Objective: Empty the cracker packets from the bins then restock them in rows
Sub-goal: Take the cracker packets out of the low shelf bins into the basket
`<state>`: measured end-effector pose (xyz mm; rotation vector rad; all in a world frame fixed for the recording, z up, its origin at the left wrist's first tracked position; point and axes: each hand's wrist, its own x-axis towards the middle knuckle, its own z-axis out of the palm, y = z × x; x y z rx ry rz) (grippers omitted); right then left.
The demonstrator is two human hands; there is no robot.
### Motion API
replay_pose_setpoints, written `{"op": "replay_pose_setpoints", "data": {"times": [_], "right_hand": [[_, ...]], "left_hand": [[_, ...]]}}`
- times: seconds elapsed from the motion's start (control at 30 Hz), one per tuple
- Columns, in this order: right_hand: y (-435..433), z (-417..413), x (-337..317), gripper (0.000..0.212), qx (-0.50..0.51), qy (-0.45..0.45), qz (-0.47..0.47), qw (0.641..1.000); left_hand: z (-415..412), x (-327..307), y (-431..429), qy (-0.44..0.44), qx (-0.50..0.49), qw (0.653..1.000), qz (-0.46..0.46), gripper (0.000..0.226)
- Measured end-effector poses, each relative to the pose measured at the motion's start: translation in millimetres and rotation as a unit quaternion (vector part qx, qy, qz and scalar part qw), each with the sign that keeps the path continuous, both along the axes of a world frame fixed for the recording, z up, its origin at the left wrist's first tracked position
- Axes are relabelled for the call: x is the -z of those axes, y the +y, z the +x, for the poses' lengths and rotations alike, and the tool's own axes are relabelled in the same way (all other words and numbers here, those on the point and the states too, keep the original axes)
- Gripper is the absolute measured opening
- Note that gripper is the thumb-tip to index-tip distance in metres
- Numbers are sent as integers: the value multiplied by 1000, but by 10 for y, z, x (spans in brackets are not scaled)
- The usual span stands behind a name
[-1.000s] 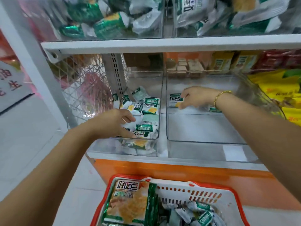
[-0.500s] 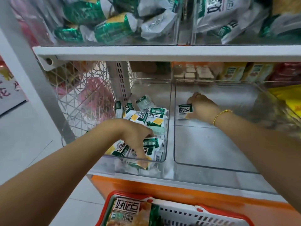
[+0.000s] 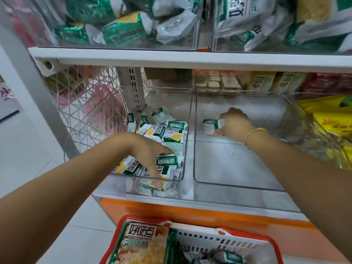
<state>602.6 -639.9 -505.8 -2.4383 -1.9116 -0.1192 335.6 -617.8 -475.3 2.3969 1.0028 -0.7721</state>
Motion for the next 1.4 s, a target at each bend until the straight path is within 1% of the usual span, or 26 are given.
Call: {"op": "replay_pose_setpoints", "data": {"times": [0.03, 0.1, 0.2, 0.3, 0.37, 0.43, 0.47, 0.53, 0.57, 0.63, 0.73, 0.8, 0.83, 0.87, 0.93, 1.03, 1.07, 1.1, 1.13, 1.17, 1.2, 1.23, 1.3, 1.33, 1.4], "right_hand": [[-51, 64, -84, 47, 38, 76, 5, 996], [-164, 228, -207, 38, 106, 201, 0, 974], [-306, 451, -172, 31, 188, 362, 40, 912], [-327, 571, -53, 31, 228, 436, 83, 867], [-315, 603, -4, 27, 239, 472, 84, 845], [-284, 652, 60, 31, 252, 501, 77, 825], [-276, 660, 82, 33, 262, 508, 70, 818], [-267, 635, 105, 30, 266, 515, 62, 813], [-280, 588, 89, 28, 265, 510, 50, 817], [-276, 530, 74, 30, 261, 482, 22, 836], [-250, 522, 67, 37, 257, 459, 5, 851], [-237, 515, 72, 39, 261, 457, -8, 850], [-233, 502, 75, 38, 263, 453, -8, 852], [-220, 497, 94, 37, 263, 446, -5, 855], [-209, 480, 130, 32, 269, 444, 2, 855], [-207, 441, 131, 33, 277, 446, 16, 851], [-192, 434, 124, 36, 278, 446, 21, 851], [-191, 423, 109, 46, 276, 463, 25, 842], [-159, 463, 148, 66, 279, 480, 42, 831], [-136, 515, 188, 86, 285, 484, 53, 825], [-104, 558, 228, 93, 286, 485, 59, 824], [-66, 610, 270, 90, 282, 480, 58, 829], [-120, 500, 183, 68, 272, 463, 44, 843], [-146, 455, 140, 61, 265, 451, 37, 851], [-187, 352, 39, 64, 240, 406, 33, 881]], "left_hand": [[18, -5, 3, 9, 0, 1000, -4, 97], [54, -27, -50, 50, 13, 999, -13, 111], [83, -9, -28, 57, -5, 998, -16, 117], [67, 20, -36, 42, -19, 999, -12, 115], [48, 36, -39, 24, -16, 1000, -5, 112], [30, 12, -54, 2, -15, 1000, 4, 104], [25, -9, -49, -14, -19, 1000, 2, 97], [24, -37, -28, -47, -25, 999, -11, 82], [19, -52, -18, -62, -29, 998, -13, 73], [-14, -105, 0, -93, -42, 995, 1, 62], [-121, -225, 46, -184, -91, 979, 15, 61], [-201, -284, 81, -224, -139, 965, 13, 71], [-231, -297, 97, -220, -151, 963, 22, 74], [-249, -306, 106, -210, -151, 966, 21, 70], [-257, -298, 89, -181, -143, 972, -33, 51], [-200, -236, 23, -123, -123, 979, -104, 33], [-172, -208, 1, -108, -112, 981, -112, 30], [-145, -176, -10, -92, -99, 984, -112, 30], [-114, -151, -25, -74, -89, 987, -111, 34], [-88, -136, -28, -56, -86, 988, -113, 43], [-70, -132, -25, -38, -91, 989, -112, 54], [-51, -143, -12, -29, -99, 988, -112, 61], [-18, -200, -17, -17, -101, 989, -103, 68], [-6, -223, -19, -11, -101, 991, -90, 70], [23, -216, -13, 9, -94, 993, -76, 78]]}}
